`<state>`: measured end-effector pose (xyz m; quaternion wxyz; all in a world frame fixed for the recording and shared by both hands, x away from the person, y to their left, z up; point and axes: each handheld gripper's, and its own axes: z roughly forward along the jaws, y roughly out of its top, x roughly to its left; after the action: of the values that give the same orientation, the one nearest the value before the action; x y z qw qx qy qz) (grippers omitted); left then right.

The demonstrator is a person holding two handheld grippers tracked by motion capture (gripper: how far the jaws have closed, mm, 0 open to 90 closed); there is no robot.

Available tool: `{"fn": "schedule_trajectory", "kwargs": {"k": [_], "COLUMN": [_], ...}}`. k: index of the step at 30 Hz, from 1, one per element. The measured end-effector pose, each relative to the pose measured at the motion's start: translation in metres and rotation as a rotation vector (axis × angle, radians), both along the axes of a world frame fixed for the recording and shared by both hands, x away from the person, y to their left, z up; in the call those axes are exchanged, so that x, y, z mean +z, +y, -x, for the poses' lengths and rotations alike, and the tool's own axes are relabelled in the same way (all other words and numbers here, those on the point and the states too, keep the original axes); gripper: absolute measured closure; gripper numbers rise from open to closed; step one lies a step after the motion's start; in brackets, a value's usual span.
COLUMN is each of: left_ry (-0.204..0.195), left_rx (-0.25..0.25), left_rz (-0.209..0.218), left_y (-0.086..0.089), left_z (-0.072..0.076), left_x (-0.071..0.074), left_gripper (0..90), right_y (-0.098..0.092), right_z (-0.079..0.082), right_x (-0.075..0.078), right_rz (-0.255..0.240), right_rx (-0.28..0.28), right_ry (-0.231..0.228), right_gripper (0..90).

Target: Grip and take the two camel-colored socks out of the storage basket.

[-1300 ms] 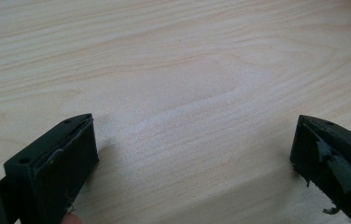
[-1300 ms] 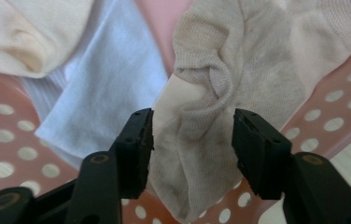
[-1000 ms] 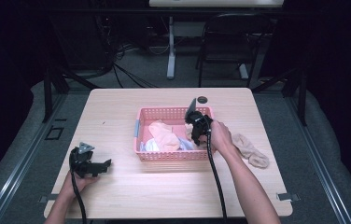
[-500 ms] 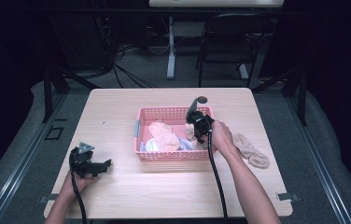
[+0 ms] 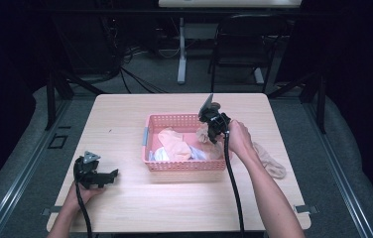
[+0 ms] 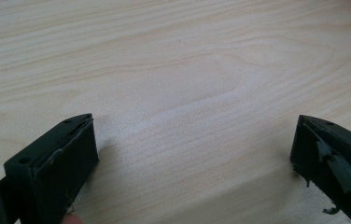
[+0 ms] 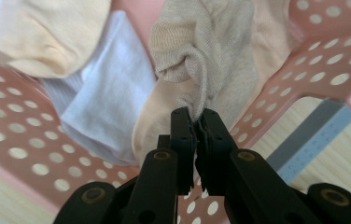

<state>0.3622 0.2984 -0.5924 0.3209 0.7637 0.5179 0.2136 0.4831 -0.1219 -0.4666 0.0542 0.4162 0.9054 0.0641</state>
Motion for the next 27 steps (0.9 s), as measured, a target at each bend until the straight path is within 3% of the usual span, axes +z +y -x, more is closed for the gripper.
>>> {"fn": "schedule_trajectory", "kwargs": {"k": [3,12,21,27], "left_ry": [0.0,0.0,0.0,0.0], "left_rx": [0.0,0.0,0.0,0.001], "left_rz": [0.0,0.0,0.0,0.0], "left_y": [0.0,0.0,0.0,0.0], "left_z": [0.0,0.0,0.0,0.0], "left_x": [0.0,0.0,0.0,0.0], "left_gripper": [0.3,0.4,0.3,0.4], "right_y": [0.0,0.0,0.004,0.007], "right_z": [0.001,0.006,0.012,0.013], "right_x": [0.01,0.039,0.067,0.074], "right_rz": [0.004,-0.053,-0.056,-0.04], "right_rx": [0.008,0.01,0.034,0.038], "right_ry": [-0.01,-0.049,-0.069,-0.073], "right_gripper": [85.7,85.8,86.1,86.3]}}
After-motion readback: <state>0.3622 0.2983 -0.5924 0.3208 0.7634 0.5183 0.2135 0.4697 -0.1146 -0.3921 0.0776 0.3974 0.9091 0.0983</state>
